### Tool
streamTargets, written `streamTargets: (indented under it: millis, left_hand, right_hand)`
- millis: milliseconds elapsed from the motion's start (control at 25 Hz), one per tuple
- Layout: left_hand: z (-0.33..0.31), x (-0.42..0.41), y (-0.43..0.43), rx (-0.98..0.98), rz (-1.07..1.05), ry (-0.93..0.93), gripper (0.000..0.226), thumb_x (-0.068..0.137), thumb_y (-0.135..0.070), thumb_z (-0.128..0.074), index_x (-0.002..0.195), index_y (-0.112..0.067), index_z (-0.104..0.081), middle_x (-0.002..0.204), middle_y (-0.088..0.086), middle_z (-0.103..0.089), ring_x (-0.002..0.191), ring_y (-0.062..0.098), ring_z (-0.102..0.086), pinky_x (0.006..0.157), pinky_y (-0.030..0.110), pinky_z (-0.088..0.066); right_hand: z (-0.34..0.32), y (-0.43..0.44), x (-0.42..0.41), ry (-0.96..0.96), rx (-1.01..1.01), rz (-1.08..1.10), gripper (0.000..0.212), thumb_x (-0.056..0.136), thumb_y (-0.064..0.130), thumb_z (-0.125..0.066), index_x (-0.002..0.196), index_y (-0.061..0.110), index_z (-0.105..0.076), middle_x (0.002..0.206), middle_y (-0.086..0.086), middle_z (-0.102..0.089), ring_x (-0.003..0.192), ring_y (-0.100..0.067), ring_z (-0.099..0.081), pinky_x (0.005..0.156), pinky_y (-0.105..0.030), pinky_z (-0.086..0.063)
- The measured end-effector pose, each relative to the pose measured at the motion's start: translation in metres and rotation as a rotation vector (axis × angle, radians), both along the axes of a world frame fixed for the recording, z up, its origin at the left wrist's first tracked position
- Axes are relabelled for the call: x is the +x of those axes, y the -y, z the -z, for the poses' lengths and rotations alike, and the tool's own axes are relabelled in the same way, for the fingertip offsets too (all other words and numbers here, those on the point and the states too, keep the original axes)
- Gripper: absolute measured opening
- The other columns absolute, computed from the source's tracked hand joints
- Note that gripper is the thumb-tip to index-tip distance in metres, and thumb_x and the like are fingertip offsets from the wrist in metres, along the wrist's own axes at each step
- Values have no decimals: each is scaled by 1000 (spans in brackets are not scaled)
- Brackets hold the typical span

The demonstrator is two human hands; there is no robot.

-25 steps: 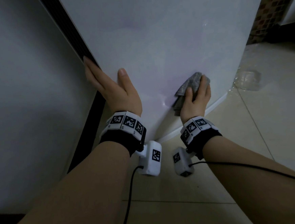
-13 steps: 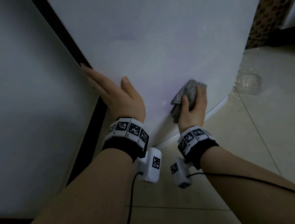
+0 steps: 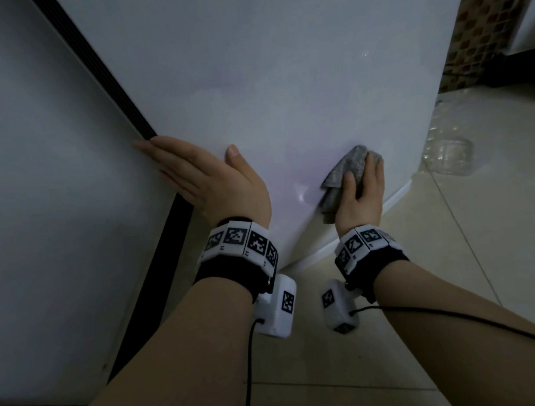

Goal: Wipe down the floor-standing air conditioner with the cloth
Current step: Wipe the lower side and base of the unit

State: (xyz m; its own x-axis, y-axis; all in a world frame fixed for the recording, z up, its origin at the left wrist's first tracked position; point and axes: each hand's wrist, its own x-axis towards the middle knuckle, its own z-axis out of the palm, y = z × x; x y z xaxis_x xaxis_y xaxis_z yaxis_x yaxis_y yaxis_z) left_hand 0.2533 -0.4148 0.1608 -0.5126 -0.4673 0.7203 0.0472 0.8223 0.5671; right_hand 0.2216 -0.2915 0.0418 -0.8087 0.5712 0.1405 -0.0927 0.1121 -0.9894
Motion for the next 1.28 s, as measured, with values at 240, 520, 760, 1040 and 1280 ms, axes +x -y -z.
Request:
streamTargets:
  millis: [240, 520, 760, 1040, 1280]
  left_hand:
    - [0, -2, -5, -16, -60, 35, 85, 90, -29, -50, 140, 20, -1, 149, 39, -1, 143, 43, -5, 119, 39, -4]
    - [1, -1, -6, -41, -95, 73, 85, 91, -31, -49, 140, 19, -1, 149, 40, 0, 143, 43, -5, 118, 39, -5]
    - [3, -3, -7, -65, -113, 90, 84, 92, -33, -46, 141, 18, -1, 150, 39, 0, 143, 43, -5, 119, 43, -7]
    - [-1, 1, -9, -65, -103, 99, 82, 91, -28, -49, 142, 17, -3, 151, 37, 0, 144, 42, -3, 118, 45, -4]
    - [0, 0, -32, -260, -23, 144, 76, 92, -24, -49, 145, 11, -7, 153, 31, -5, 144, 42, -6, 118, 49, -12]
  right_hand:
    - [-1, 8, 8, 0, 16, -55, 55, 99, 17, -43, 148, 17, -20, 158, -3, -7, 144, -13, -9, 109, -12, -4]
    - [-7, 17, 13, -13, 57, -83, 54, 99, 16, -42, 148, 17, -19, 155, -12, -4, 144, -19, -8, 112, -17, -6]
    - [-13, 0, 1, -8, 119, 38, 54, 95, 9, -47, 145, 9, -27, 154, -18, -18, 142, -30, -19, 115, -28, -11]
    - [-14, -20, -9, -17, 114, 43, 54, 94, 6, -46, 145, 7, -28, 154, -18, -19, 142, -30, -20, 115, -28, -11]
    - [-10, -21, -1, -78, 119, -66, 55, 95, 8, -46, 146, 13, -27, 156, -13, -12, 143, -23, -14, 115, -24, -8]
